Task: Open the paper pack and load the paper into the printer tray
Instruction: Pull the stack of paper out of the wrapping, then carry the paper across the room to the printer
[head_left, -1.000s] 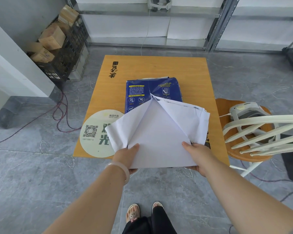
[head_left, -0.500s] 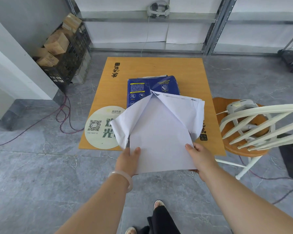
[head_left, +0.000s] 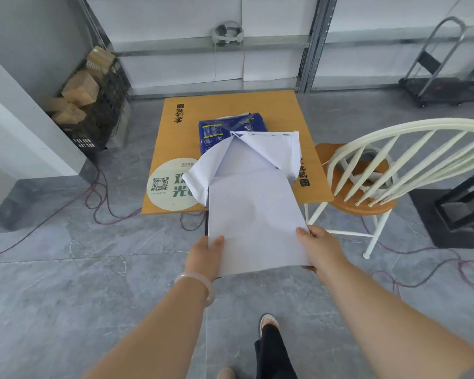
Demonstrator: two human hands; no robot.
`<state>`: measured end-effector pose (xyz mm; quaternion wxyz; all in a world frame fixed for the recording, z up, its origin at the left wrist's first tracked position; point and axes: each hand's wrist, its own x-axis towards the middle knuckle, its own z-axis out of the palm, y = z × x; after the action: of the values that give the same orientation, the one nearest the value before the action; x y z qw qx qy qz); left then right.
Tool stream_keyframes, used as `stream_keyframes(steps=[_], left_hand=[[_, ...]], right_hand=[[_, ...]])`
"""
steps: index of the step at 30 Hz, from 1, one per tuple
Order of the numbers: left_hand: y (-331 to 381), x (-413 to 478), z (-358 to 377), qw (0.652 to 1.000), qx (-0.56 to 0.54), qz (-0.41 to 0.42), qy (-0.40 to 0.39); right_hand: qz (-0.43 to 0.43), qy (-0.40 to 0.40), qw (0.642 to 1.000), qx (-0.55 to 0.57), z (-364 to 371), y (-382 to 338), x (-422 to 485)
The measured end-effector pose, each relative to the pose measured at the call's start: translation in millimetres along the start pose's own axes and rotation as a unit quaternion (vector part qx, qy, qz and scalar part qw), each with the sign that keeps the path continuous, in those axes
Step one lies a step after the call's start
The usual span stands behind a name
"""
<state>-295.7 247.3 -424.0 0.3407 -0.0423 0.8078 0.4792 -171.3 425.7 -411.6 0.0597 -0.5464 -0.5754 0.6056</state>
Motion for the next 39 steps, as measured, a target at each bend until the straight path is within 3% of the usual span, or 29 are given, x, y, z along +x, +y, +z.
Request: stream_keyframes(steps=[9,17,23,31,39], left_hand=[[24.3,-68.5,-9.6,0.996,-0.009,0.073,0.056],[127.1,-130.6,-38.4,0.960,-0.035,0.227,0.158],[196.6,-179.1,-88.9,0.909,-0.079,0.332,0.238],[216.9,-237.3,-178.8,0.857,-0.127,0.354,0.352],[148.5,-298.2,-295.2,0.806,-0.166,0.324,0.467]], right_hand=[[-0.091,-0.008,0.995,-0.043,-32.7,-18.5,-56.6],[-0.276,-0.037,0.960,-0.034,-63.0,-140.5,-101.1],[-0.393,-0.072,0.917,0.013,-57.0,-228.8,-143.0],[-0.481,-0.165,0.861,0.023,2.3,-293.3,-207.8],[-0.504,-0.305,0.807,0.048,125.9,-284.8,-302.8]])
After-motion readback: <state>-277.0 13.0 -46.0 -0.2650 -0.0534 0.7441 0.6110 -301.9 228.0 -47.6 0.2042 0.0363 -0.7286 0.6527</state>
